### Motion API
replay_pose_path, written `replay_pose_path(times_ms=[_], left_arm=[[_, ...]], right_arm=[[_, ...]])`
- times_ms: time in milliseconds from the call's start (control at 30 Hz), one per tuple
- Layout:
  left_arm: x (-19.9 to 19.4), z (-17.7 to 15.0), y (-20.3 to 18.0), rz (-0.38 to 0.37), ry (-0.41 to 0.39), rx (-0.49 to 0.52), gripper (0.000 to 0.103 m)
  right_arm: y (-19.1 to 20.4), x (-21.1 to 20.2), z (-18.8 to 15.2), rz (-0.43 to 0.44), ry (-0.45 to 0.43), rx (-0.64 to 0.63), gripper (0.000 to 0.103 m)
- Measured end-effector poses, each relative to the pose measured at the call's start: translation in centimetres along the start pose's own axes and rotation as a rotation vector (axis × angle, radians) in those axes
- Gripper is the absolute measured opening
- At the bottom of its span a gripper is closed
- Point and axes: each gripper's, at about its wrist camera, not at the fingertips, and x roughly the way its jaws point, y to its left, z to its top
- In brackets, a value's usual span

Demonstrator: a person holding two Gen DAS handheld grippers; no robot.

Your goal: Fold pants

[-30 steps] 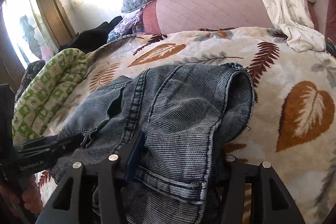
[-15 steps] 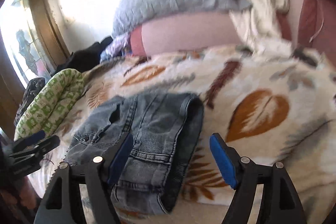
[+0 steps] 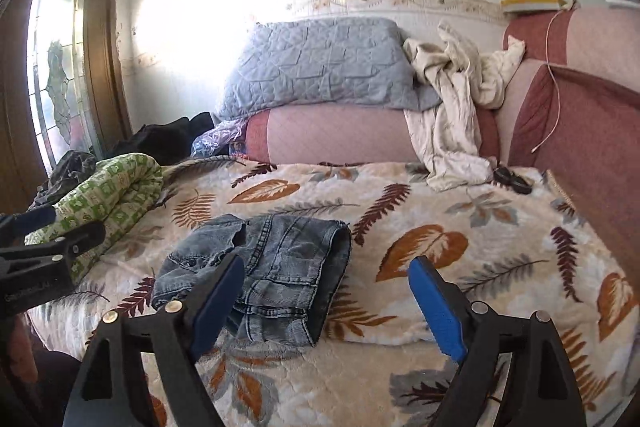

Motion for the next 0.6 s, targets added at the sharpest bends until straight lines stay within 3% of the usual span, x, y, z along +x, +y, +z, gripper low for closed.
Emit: replay_pose_path(times_ms=[333, 600], left_arm=[[-2.2, 0.4, 1.9, -0.006, -0.045, -0.022, 0.093], [-2.1, 0.2, 3.6, -0.010, -0.053, -0.066, 0.093]], right_arm=[[3.4, -2.2, 1.0, -0.008, -0.041, -0.080, 0.088], [4.7, -1.5, 1.1, 0.017, -0.038, -0.095, 0.088]])
